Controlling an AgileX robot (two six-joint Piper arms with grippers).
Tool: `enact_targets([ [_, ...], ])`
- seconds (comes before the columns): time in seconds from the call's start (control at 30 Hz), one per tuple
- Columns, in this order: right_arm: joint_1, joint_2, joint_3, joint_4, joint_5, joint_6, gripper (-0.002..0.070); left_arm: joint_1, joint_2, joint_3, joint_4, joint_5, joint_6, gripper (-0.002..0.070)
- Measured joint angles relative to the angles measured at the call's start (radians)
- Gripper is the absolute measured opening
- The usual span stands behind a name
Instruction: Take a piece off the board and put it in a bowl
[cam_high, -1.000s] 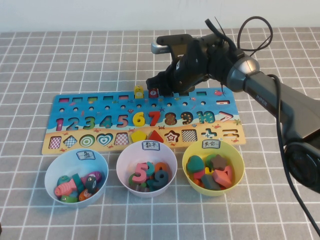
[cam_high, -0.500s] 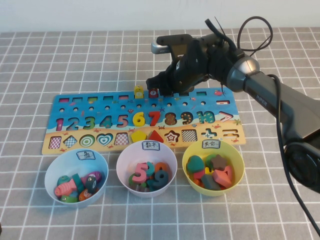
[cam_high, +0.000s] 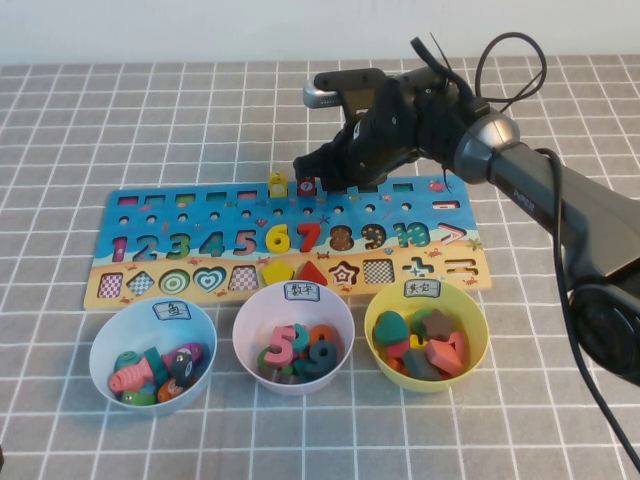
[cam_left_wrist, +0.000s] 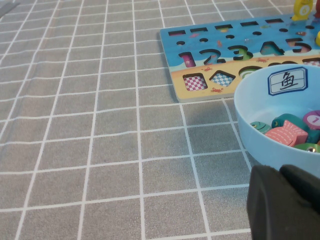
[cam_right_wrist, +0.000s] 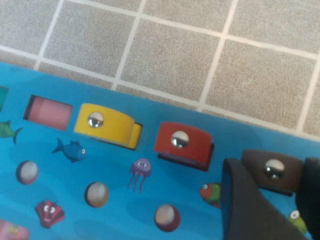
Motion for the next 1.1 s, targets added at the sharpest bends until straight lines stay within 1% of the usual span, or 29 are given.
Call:
enact_targets([
  [0.83, 0.0, -0.037, 0.0, -0.026, 0.017, 0.0, 0.0187, 0.0, 0.0, 0.0, 0.0, 0.0, 0.0, -0.0001],
  [1.1, 0.0, -0.068, 0.0, -0.038, 0.052, 0.0, 0.0186, 0.0, 0.0, 0.0, 0.0, 0.0, 0.0, -0.0001],
])
